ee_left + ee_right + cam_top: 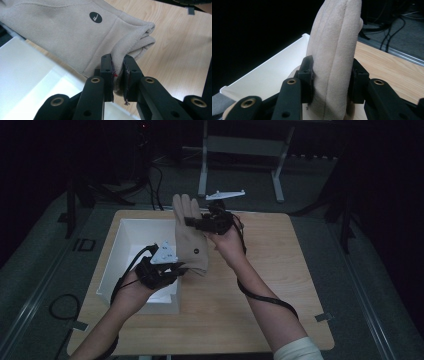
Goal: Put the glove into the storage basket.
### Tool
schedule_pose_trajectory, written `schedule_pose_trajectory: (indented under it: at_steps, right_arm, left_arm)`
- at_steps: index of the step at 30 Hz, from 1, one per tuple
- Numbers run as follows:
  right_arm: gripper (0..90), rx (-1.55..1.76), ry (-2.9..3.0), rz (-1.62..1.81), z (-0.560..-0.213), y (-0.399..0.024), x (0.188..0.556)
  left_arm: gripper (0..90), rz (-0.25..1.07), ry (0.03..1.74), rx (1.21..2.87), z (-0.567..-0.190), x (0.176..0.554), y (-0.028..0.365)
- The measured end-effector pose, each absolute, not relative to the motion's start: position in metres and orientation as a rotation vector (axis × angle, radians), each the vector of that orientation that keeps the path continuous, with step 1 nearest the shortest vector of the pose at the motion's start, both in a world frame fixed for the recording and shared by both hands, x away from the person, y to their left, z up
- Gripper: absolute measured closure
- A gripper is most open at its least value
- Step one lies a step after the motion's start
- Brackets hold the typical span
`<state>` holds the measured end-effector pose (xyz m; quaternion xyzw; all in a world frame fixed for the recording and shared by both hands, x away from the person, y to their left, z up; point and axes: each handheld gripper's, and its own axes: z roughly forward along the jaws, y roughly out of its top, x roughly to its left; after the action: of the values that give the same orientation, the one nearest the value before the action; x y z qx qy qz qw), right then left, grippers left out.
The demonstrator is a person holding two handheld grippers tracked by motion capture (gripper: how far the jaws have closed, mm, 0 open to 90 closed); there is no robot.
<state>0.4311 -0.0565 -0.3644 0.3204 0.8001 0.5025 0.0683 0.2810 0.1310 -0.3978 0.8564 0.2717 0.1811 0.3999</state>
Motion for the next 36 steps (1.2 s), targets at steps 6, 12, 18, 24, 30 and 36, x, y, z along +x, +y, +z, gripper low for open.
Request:
schedule_pose_trajectory:
  at_steps: [6,12,18,24,30,36]
  right_arm:
    - [62.2,0.941,2.45,1.501,-0.368,-0.031,0.433]
    - [62.2,0.914,2.483,1.503,-0.37,-0.007,0.435]
    - [62.2,0.889,2.532,1.51,-0.373,0.022,0.435]
    - [62.1,0.842,2.565,1.501,-0.376,0.047,0.433]
    - [62.1,0.85,2.61,1.461,-0.395,0.059,0.435]
    - [61.5,0.877,2.656,1.364,-0.429,0.058,0.438]
  left_arm:
    - [81.2,0.475,0.723,2.162,-0.399,0.276,0.154]
    - [81.2,0.483,0.773,2.153,-0.407,0.274,0.173]
    - [81.2,0.493,0.83,2.141,-0.413,0.267,0.193]
    - [81.2,0.511,0.89,2.121,-0.423,0.261,0.211]
    - [81.1,0.484,0.934,2.137,-0.44,0.26,0.217]
    - [81.1,0.437,0.992,2.171,-0.468,0.268,0.21]
